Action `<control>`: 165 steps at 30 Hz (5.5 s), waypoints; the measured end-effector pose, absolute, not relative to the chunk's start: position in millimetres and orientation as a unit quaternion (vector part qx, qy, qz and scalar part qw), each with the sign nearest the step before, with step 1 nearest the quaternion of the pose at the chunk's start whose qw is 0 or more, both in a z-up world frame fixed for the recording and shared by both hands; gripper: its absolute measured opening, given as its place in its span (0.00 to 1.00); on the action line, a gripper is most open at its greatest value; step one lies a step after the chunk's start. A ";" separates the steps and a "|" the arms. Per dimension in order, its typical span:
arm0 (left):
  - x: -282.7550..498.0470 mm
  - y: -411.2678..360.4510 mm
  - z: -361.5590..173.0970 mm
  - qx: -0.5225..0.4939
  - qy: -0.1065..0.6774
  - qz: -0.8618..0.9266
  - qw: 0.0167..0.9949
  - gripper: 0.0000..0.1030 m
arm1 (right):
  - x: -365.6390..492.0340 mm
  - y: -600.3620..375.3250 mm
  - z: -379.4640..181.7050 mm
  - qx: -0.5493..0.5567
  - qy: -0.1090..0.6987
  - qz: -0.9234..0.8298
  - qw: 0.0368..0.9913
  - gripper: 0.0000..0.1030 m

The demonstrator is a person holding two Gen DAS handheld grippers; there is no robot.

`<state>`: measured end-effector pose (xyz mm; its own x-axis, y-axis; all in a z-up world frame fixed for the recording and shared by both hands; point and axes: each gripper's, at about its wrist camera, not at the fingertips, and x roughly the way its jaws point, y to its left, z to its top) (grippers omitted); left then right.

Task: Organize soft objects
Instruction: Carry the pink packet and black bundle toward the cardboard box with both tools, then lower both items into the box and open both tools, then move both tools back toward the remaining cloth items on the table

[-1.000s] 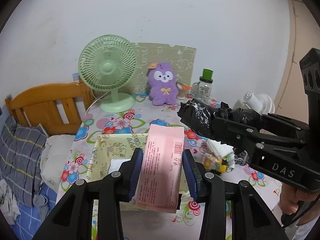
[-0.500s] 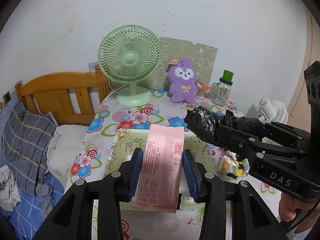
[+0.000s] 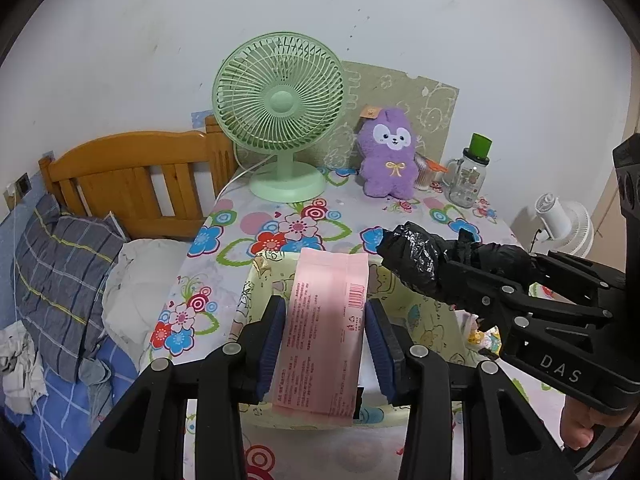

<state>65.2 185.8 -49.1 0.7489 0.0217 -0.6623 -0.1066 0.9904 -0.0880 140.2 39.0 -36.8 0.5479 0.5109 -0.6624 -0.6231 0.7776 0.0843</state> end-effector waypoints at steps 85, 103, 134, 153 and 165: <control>58.7 65.9 -8.4 0.004 0.312 0.010 0.950 0.98 | 121.6 -110.4 -10.3 -0.016 0.321 0.245 0.915 0.72; 76.2 18.4 -15.9 0.021 0.326 -0.029 0.945 0.99 | 127.3 -159.4 -22.3 -0.004 0.335 0.201 0.920 0.75; 127.5 -49.1 -91.5 0.034 0.410 -0.107 0.905 0.99 | 157.5 -226.3 -104.3 0.034 0.416 0.129 0.899 0.75; 149.5 -76.0 -146.9 0.032 0.478 -0.142 0.866 0.99 | 176.8 -250.2 -159.1 0.035 0.470 0.116 0.874 0.75; 157.2 -82.5 -163.1 0.025 0.506 -0.190 0.841 0.99 | 184.1 -249.2 -165.2 0.000 0.467 0.156 0.871 0.75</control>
<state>157.2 -82.5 -163.1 0.4162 -0.2951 -0.8601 0.3451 0.9264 -0.1509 184.1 -249.2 -165.2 0.5159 0.2717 -0.8125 -0.2718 0.9513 0.1455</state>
